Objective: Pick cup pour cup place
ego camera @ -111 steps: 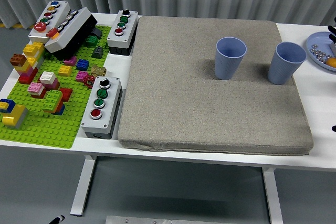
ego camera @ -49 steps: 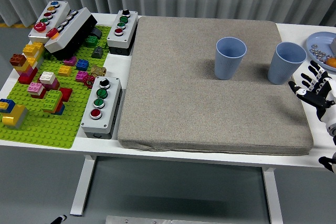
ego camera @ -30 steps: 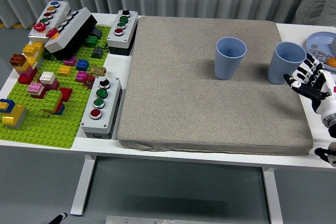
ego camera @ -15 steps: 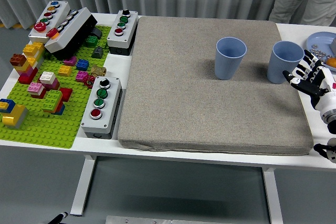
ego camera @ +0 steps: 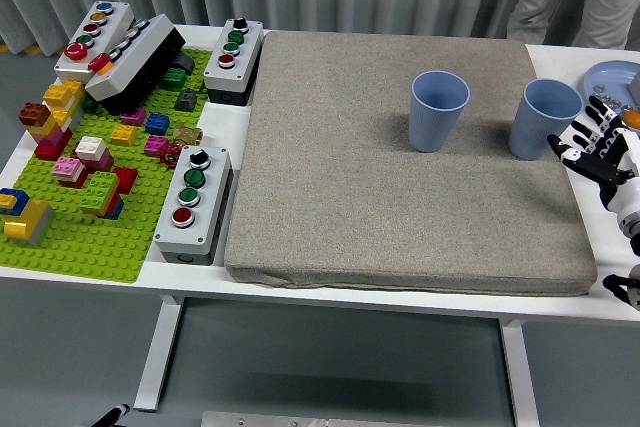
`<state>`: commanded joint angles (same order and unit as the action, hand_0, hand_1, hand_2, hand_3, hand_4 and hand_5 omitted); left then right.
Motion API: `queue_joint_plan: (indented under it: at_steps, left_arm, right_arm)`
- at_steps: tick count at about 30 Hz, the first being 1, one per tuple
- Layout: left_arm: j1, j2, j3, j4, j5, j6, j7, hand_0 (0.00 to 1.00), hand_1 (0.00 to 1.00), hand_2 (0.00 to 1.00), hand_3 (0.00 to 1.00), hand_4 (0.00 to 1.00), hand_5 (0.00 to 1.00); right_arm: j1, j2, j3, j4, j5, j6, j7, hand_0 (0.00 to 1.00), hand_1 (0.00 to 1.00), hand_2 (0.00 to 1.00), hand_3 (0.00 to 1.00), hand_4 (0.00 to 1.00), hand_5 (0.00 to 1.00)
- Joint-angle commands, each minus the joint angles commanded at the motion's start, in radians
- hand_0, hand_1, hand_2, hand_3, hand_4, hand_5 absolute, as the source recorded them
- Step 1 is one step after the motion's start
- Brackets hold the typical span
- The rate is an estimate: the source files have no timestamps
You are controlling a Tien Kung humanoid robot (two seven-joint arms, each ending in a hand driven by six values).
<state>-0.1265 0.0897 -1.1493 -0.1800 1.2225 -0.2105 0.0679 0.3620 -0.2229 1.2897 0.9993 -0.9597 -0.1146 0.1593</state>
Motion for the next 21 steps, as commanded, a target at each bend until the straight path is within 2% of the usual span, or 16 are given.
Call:
queue_joint_plan:
  at_steps: [10, 21]
  left_arm:
    - [-0.002, 0.000, 0.011, 0.000, -0.007, 0.000, -0.002, 0.827, 0.812, 0.884, 0.820, 0.628, 0.995]
    - [-0.002, 0.002, 0.024, 0.000, -0.014, -0.001, -0.003, 0.827, 0.812, 0.884, 0.820, 0.627, 0.994]
  right_arm:
    - [0.023, 0.003, -0.021, -0.049, 0.016, 0.005, 0.017, 0.923, 0.882, 0.963, 0.946, 0.810, 0.197]
    - [0.045, 0.013, -0.041, -0.068, 0.021, 0.005, 0.018, 0.925, 0.881, 0.959, 0.944, 0.809, 0.205]
